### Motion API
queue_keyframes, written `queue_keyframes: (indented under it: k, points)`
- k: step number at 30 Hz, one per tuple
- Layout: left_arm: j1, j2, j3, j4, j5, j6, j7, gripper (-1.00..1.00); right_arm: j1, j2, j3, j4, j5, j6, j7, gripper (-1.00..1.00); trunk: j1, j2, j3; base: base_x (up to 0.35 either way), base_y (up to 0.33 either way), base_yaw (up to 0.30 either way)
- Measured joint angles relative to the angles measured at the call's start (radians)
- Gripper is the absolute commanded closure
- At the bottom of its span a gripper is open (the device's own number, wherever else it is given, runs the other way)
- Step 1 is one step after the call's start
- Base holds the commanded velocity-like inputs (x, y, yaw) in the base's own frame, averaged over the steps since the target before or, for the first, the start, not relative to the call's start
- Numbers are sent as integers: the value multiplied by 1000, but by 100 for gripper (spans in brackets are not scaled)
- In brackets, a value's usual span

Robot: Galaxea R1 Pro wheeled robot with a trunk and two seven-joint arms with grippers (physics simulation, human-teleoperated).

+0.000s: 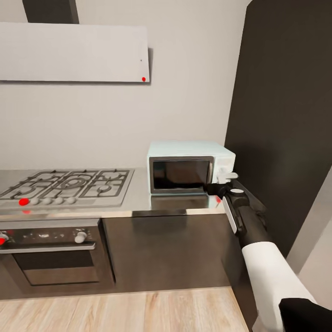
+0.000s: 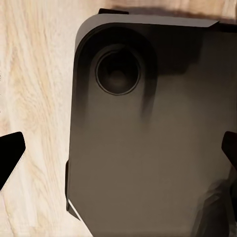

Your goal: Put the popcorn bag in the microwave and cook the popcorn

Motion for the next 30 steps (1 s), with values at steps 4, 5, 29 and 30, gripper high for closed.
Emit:
queue_keyframes:
  k: [4, 5, 29, 30]
  points:
    - [0, 0, 0, 0, 0, 0, 0, -100, 0, 0, 0, 1, -1, 0, -1, -100, 0, 0, 0, 314, 0, 0]
    - [0, 0, 0, 0, 0, 0, 0, -100, 0, 0, 0, 1, -1, 1, -1, -100, 0, 0, 0, 319, 0, 0]
    - [0, 0, 0, 0, 0, 0, 0, -100, 0, -7, -64, 38, 10, -2, -4, -100, 1, 0, 0, 109, 0, 0]
    - [0, 0, 0, 0, 0, 0, 0, -100, 0, -7, -64, 38, 11, -2, -4, -100, 1, 0, 0, 0, 0, 0]
